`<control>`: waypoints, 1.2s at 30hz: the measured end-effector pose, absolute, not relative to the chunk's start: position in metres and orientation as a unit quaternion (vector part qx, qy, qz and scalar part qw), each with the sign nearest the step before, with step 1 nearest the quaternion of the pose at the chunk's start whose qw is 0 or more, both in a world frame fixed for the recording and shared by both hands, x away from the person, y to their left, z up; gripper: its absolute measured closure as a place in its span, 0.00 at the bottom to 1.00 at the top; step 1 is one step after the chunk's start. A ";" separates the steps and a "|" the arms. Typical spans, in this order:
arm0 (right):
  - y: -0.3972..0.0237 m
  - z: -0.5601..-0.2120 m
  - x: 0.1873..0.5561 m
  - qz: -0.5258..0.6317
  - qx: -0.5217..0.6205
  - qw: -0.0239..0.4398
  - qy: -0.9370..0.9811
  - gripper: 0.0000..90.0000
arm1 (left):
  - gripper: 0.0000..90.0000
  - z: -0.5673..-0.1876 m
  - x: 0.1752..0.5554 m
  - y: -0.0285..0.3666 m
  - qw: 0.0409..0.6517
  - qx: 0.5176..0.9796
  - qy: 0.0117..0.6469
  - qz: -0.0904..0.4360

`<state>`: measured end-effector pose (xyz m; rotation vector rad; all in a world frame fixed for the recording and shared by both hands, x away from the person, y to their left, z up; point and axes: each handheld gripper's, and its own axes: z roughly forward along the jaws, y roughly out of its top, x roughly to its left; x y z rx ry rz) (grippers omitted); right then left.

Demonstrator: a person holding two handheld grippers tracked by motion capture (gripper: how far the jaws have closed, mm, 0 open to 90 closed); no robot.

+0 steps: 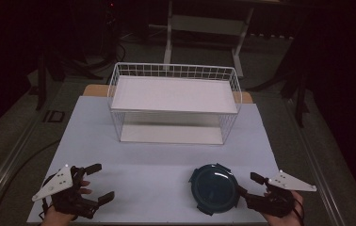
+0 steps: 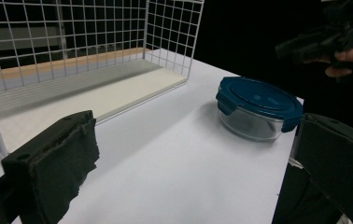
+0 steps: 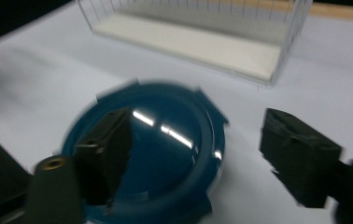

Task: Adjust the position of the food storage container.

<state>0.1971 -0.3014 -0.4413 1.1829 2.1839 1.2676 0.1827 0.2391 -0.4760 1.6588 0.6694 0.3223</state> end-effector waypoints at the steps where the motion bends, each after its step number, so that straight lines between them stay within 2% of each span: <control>1: -0.303 -0.444 0.196 0.440 0.421 0.182 0.772 0.40 | 0.00 -0.476 0.183 0.239 0.614 0.720 0.291 0.139; 4: -0.308 -0.453 0.193 0.422 0.427 0.173 0.781 0.60 | 0.00 -0.476 0.183 0.239 0.613 0.721 0.291 0.140; 12: -0.319 -0.473 0.187 0.384 0.442 0.144 0.798 1.00 | 0.00 -0.477 0.184 0.239 0.610 0.724 0.291 0.139; 20: -0.314 -0.488 0.186 0.372 0.443 0.103 0.809 1.00 | 0.00 -0.477 0.184 0.238 0.609 0.725 0.289 0.139; 36: -0.296 -0.491 0.201 0.380 0.436 0.089 0.811 1.00 | 0.00 -0.478 0.185 0.236 0.607 0.728 0.288 0.136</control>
